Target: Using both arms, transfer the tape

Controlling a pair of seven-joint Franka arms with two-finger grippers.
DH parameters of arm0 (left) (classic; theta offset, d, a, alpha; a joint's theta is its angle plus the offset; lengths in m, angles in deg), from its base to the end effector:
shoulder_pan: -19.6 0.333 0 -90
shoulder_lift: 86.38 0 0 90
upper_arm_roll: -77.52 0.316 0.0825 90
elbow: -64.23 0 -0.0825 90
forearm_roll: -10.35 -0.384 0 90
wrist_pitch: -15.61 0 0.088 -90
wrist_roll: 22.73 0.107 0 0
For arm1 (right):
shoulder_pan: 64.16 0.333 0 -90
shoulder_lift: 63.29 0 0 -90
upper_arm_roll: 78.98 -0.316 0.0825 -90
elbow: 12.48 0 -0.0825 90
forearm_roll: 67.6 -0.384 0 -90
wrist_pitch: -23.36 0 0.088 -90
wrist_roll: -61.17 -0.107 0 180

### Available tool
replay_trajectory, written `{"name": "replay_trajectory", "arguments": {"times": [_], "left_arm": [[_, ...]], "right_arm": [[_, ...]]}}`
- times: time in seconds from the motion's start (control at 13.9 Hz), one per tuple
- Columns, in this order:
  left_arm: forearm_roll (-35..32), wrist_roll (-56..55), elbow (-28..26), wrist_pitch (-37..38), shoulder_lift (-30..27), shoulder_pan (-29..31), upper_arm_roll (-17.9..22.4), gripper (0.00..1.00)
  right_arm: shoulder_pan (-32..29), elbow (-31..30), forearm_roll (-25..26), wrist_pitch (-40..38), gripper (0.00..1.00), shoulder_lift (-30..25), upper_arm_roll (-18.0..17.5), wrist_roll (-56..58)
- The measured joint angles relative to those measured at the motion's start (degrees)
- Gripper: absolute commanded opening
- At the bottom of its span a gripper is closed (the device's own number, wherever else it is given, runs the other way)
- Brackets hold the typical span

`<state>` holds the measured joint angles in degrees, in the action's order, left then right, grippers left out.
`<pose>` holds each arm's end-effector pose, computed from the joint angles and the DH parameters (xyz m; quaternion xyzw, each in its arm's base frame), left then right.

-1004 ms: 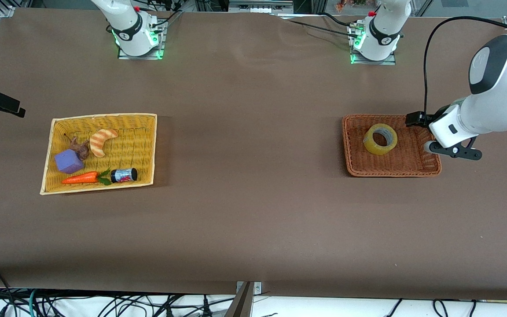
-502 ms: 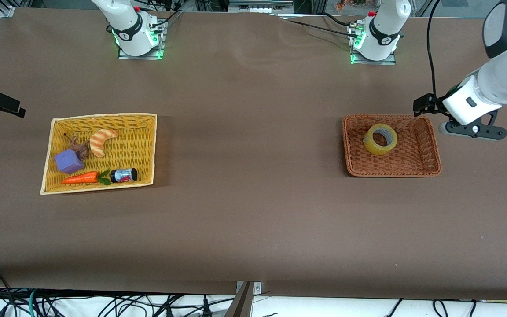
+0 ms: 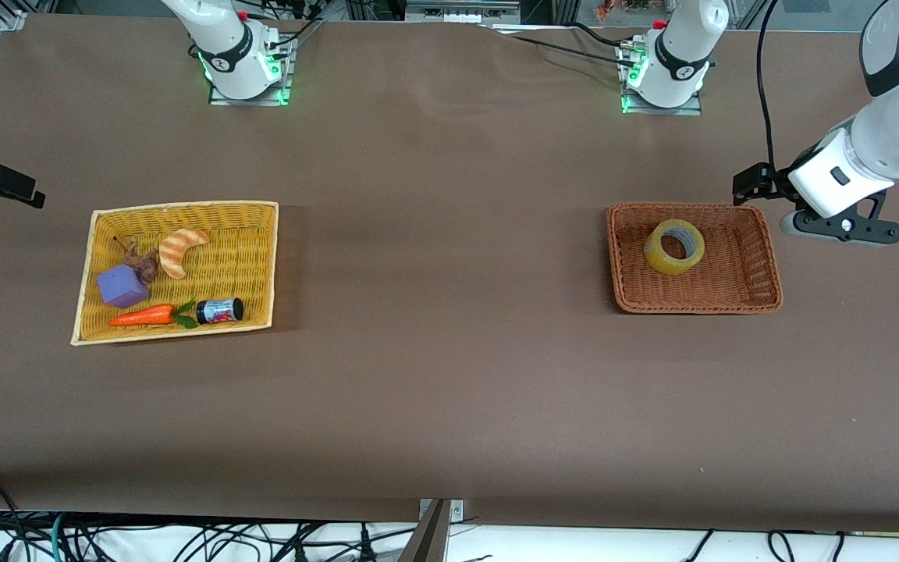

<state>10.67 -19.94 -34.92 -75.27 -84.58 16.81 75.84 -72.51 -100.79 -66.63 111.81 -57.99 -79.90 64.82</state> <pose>0.5513 -0.0435 0.5336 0.9942 -0.0628 -0.0878 0.0020 0.5726 -0.0770 0.5837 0.9984 -0.0328 -0.0455 0.0033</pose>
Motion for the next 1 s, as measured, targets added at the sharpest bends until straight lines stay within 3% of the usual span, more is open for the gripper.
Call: {"name": "replay_trajectory", "arguments": {"times": [0.5, 1.0], "left_arm": [[0.0, 0.3, 5.4, 0.8, 0.5, 0.4, 0.9, 1.0], [0.0, 0.9, 5.6, 1.9, 0.8, 1.3, 0.8, 1.0]], "right_arm": [[0.0, 0.0, 0.0, 0.0, 1.0, 0.0, 0.0, 0.0], [0.0, 0.0, 0.0, 0.0, 1.0, 0.0, 0.0, 0.0]]}}
